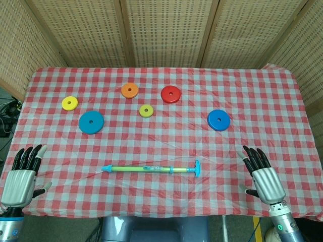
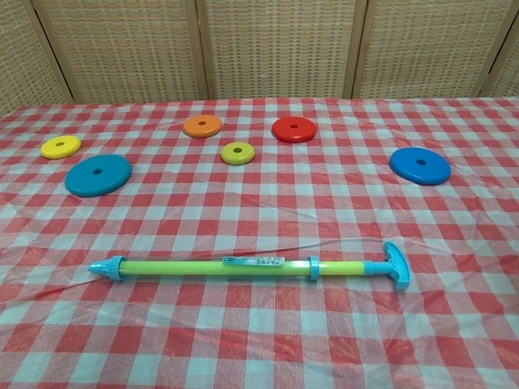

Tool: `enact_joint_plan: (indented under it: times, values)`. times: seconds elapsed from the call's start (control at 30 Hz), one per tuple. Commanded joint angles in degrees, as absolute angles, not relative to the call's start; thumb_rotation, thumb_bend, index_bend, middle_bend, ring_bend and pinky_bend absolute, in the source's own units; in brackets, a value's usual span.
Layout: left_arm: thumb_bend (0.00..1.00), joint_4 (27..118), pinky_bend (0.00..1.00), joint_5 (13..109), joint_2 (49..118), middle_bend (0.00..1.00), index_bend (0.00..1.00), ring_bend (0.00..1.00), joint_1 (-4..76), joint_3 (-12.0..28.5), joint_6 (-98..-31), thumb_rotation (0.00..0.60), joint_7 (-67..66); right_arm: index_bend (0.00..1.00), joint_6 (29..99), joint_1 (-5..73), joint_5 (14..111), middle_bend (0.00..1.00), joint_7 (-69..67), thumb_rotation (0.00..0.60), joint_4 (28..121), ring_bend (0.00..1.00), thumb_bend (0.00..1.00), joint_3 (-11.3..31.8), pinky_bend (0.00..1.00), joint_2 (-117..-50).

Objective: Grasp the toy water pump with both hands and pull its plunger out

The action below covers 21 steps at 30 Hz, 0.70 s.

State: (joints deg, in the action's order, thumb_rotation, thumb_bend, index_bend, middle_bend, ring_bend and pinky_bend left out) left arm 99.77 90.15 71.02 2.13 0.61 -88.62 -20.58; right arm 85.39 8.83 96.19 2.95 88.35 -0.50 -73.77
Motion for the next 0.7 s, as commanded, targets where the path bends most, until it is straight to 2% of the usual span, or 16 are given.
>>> enact_joint_plan:
  times: [0.03,0.7]
  values:
    - [0.08,99.9,0.00,90.2,71.0,0.00,0.00,0.00,2.1,0.5,-88.6,0.600,-20.7,0.11,85.4,8.8,96.2,0.00,3.0,0.600,88.4,0.00,0.12,-0.5,0.00,-73.7]
    - [0.08,99.9,0.00,90.2,70.9,0.00,0.00,0.00,1.9,1.2,-89.8,0.600,-19.2,0.11,83.2,9.9,95.1,0.00,3.5,0.600,87.7,0.00,0.12,0.1,0.00,-75.3]
